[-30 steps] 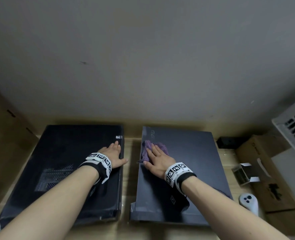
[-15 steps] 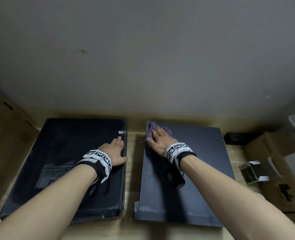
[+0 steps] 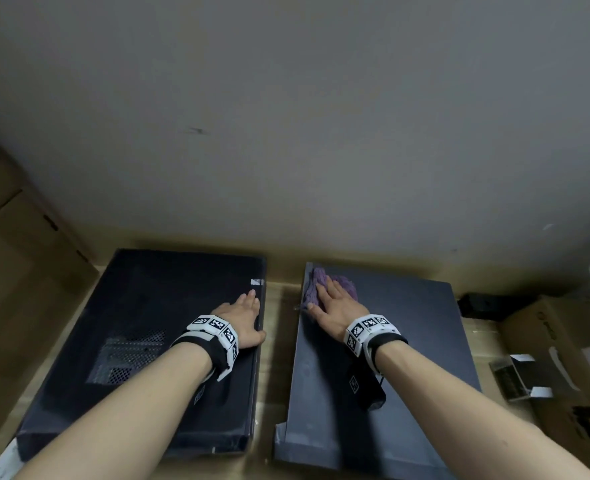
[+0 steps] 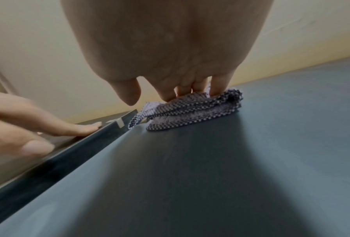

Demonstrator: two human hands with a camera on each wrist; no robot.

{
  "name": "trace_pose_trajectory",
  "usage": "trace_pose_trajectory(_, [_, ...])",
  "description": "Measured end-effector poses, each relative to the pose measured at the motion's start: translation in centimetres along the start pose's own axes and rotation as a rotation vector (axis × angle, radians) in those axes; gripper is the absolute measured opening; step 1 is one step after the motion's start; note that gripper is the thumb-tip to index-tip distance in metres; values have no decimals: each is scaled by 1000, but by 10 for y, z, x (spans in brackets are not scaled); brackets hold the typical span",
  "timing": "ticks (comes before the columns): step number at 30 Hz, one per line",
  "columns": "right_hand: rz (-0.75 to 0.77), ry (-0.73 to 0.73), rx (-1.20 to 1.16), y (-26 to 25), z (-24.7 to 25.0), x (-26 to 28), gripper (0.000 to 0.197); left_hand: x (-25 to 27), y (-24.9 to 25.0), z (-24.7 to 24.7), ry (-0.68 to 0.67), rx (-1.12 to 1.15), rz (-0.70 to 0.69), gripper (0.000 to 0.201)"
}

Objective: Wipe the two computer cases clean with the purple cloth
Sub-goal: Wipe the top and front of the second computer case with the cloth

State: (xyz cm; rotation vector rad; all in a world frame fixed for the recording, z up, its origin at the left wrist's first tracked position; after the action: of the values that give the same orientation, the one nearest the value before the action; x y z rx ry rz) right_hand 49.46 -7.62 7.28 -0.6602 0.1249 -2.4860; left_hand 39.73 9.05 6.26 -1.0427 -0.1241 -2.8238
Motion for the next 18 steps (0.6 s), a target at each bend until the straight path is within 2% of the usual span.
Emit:
trace_pose_trajectory(9, [23,-21,26,-10,-40,62,74,3,2,4,48,-15,25,85])
trace_pose_trajectory(18, [28,-80,29,-5,-30,38,73,-1,0,2,40,-2,-15,84])
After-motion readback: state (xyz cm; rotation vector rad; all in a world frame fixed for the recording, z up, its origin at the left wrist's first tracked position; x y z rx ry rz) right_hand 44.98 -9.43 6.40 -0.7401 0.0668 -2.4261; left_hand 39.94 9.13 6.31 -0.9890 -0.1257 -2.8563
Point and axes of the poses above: each hand's wrist, its own x-axis away from the middle knuckle, its own z-axis out of the back of the hand, y = z × x, the point moved 10 cm from there along -x, towards the middle knuckle, and after that the axes turned 1 degree about -y, right-handed, at the moved point
